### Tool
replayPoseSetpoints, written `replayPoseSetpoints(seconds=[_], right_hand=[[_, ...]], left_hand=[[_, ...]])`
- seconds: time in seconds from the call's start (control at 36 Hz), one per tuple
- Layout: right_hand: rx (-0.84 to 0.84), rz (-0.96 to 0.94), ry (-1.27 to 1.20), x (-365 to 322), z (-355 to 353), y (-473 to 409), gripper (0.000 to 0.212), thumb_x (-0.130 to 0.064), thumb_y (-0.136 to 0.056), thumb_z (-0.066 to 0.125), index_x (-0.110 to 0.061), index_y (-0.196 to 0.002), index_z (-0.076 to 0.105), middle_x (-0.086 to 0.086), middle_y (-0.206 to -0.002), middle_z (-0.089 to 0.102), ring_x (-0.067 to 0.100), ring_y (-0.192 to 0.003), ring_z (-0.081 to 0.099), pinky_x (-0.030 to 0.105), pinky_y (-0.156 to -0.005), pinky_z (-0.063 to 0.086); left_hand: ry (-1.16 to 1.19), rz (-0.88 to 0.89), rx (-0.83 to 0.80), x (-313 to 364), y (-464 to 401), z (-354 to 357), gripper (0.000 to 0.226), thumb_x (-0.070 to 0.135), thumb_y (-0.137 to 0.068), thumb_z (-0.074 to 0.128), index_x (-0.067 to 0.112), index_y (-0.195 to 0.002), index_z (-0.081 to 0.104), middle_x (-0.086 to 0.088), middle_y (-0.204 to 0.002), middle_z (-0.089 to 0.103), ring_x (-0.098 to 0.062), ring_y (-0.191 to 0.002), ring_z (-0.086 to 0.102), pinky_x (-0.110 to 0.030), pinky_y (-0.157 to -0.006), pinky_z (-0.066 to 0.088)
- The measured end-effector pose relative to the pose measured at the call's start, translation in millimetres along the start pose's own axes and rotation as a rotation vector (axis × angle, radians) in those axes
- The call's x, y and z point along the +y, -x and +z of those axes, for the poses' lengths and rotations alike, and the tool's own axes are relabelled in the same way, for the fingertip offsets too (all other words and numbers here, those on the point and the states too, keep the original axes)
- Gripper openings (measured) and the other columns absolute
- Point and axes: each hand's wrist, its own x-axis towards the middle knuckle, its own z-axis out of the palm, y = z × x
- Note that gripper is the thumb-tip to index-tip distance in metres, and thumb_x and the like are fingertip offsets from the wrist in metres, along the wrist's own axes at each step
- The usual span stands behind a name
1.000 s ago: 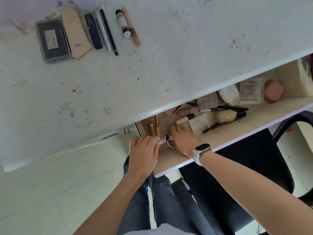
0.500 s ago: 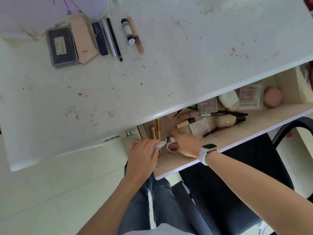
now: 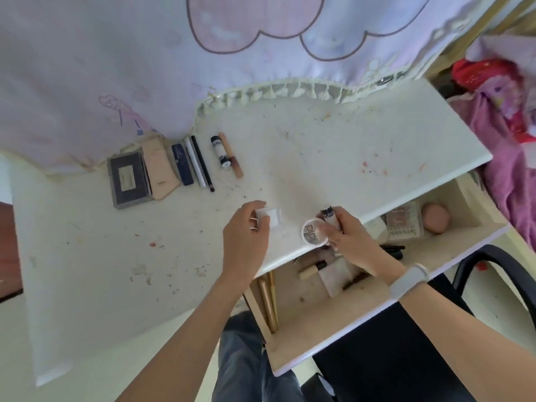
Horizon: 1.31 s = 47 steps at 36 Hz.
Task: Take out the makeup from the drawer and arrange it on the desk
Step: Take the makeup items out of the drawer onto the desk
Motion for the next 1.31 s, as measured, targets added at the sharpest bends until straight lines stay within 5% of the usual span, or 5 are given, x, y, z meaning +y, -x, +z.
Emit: replayPoseSetpoints(seconds=[0.31,0.47,0.78,1.17,1.31], right_hand=[[0.281,0.06,-0.037,-62,25,-120,0.014,-0.015,-0.093,0.05,-0.007,-0.103,0.048,0.013,-0.093,0.056,0.025,-0.076,0.05,0.039,-0.069,0.042],[0.32,0.058,0.011,-86,32,-167,0.018,-0.017,-0.092,0.049,-0.007,-0.107,0.05,0.007,-0.094,0.056,0.024,-0.08,0.054,0.032,-0.065,0.046],[0.401,-0.024,0.219,-101,32,-186,0.028,-0.021,-0.092,0.053,-0.004,-0.114,0.056,0.008,-0.106,0.042,0.012,-0.074,0.046,0.011,-0.06,0.035],[0.302,-0.425,0.738,-66,66,-121,0.022,-0.016,-0.086,0.064,-0.006,-0.106,0.064,0.01,-0.102,0.06,0.03,-0.095,0.05,0.034,-0.061,0.047],[0.248,-0.442,0.68,-68,64,-122,0.034,0.001,-0.088,0.053,-0.004,-0.121,0.057,0.015,-0.118,0.052,0.031,-0.113,0.041,0.033,-0.089,0.042]], left_hand=[[-0.322,0.133,-0.092,21,-155,-11,0.025,0.009,-0.094,0.045,0.016,-0.114,0.057,0.005,-0.08,0.056,-0.034,-0.107,0.054,-0.043,-0.098,0.039],[-0.532,0.201,-0.03,14,-197,-16,0.024,0.017,-0.093,0.046,0.02,-0.114,0.056,0.002,-0.085,0.064,-0.023,-0.094,0.055,-0.029,-0.077,0.015],[-0.83,0.272,-0.016,4,-203,-20,0.029,0.034,-0.092,0.05,0.019,-0.114,0.06,-0.003,-0.114,0.057,-0.025,-0.109,0.042,-0.036,-0.085,0.024],[-0.56,0.427,0.011,-16,-81,-25,0.029,0.006,-0.08,0.068,0.007,-0.109,0.063,-0.012,-0.116,0.061,-0.031,-0.112,0.054,-0.042,-0.087,0.047],[-0.589,0.429,-0.04,-26,-50,-19,0.035,0.009,-0.08,0.07,0.008,-0.114,0.062,-0.012,-0.119,0.061,-0.029,-0.114,0.055,-0.042,-0.086,0.051]])
